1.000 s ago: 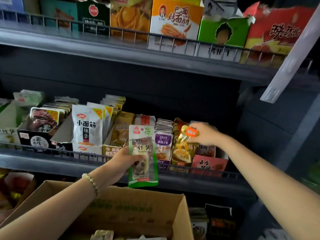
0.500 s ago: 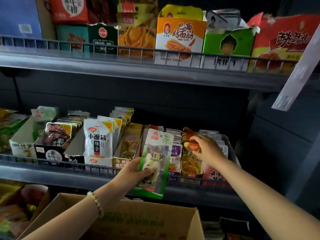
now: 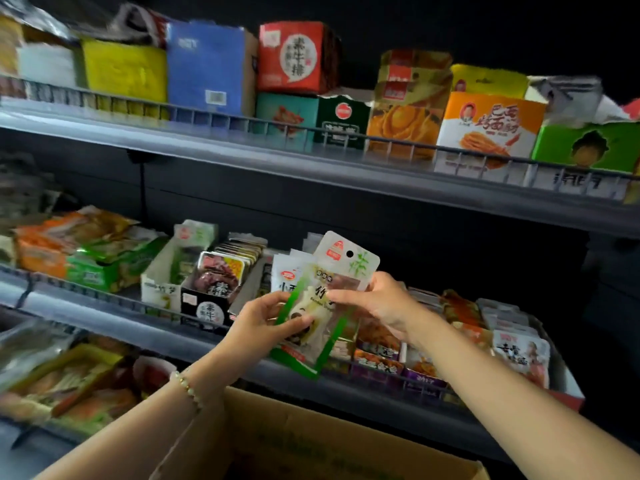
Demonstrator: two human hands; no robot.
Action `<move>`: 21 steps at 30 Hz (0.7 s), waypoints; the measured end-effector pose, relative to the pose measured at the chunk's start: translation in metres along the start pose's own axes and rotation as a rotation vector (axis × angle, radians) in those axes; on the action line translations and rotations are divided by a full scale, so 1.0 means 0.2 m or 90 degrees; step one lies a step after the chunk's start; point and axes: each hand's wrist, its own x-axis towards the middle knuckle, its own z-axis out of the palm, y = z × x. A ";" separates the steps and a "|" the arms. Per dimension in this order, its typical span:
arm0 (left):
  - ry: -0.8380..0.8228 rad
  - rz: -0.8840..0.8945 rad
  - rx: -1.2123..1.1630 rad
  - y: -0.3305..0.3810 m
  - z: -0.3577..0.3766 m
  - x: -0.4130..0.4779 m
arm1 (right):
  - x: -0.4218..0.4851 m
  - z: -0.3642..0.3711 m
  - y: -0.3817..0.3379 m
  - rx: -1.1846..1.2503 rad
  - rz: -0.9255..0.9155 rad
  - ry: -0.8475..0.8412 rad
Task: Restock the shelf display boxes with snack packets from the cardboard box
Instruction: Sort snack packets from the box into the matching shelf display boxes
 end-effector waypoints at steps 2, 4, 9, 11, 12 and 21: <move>0.022 0.031 0.047 -0.01 -0.19 -0.01 | 0.08 0.14 -0.05 -0.016 -0.005 -0.012; 0.063 0.066 0.124 -0.02 -0.42 0.00 | 0.17 0.27 -0.10 -0.006 -0.014 -0.017; 0.150 0.054 0.509 -0.10 -1.04 0.08 | 0.47 0.57 -0.22 -0.029 -0.067 0.046; 0.154 0.026 0.623 -0.13 -1.18 0.12 | 0.60 0.70 -0.26 -0.041 -0.096 0.067; 0.158 0.016 0.669 -0.14 -1.23 0.15 | 0.67 0.76 -0.28 -0.050 -0.108 0.075; 0.077 0.011 0.758 -0.36 -1.40 0.37 | 1.28 1.23 -0.21 -0.164 -0.093 0.138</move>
